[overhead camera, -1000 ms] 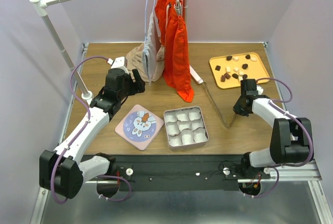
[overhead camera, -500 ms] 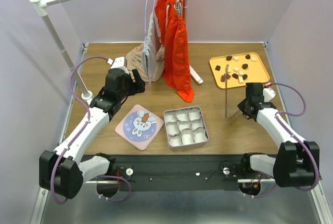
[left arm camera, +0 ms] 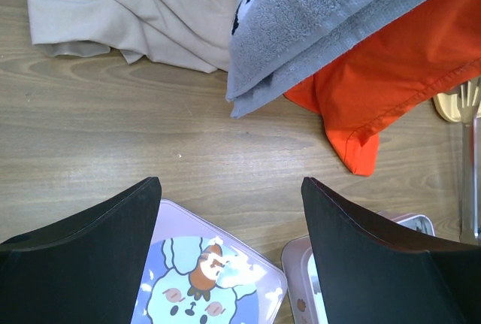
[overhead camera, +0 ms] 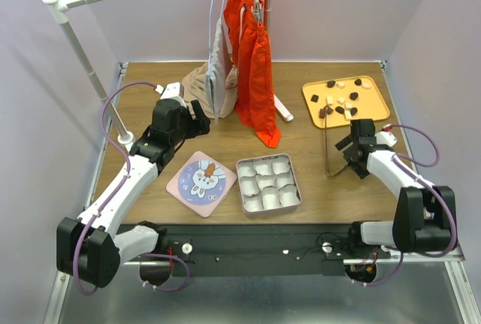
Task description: Pack the chocolate
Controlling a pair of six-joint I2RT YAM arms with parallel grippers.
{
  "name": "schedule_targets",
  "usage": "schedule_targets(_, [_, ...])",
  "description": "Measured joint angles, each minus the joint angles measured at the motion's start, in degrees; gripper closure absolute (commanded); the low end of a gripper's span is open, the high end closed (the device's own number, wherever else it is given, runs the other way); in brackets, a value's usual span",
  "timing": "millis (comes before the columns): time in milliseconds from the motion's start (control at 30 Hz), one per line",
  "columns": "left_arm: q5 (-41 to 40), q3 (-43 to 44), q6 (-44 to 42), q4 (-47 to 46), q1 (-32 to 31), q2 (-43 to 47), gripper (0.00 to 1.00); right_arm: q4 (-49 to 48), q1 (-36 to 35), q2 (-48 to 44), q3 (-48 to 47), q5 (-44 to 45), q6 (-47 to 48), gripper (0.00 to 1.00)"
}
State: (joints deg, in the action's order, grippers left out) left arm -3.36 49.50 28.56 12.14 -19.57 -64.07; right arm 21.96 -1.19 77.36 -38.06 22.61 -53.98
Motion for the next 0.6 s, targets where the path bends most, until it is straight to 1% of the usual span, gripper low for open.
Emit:
schedule_targets(133, [0.5,0.0,0.0,0.0,0.0,0.0,0.15,-0.8,0.0,-5.6,0.0,-1.4,2.3,0.0])
schedule_targets(267, [1.2,0.0,0.0,0.0,0.0,-0.1,0.15,-2.3,0.0,-8.3,0.1,-5.0,6.1,0.0])
schedule_targets(367, [1.6,0.0,0.0,-0.2,0.0,-0.1,0.15,-2.9,0.0,-7.8,0.3,-9.1,9.7,0.0])
schedule_targets(467, [2.4,0.0,0.0,-0.3,0.0,-0.2,0.16,-3.3,0.0,-5.2,0.3,-13.5,13.7,0.0])
schedule_targets(600, [3.5,0.0,0.2,-0.7,0.0,-0.5,0.16,-2.4,0.0,-2.0,0.3,-15.8,16.9,0.0])
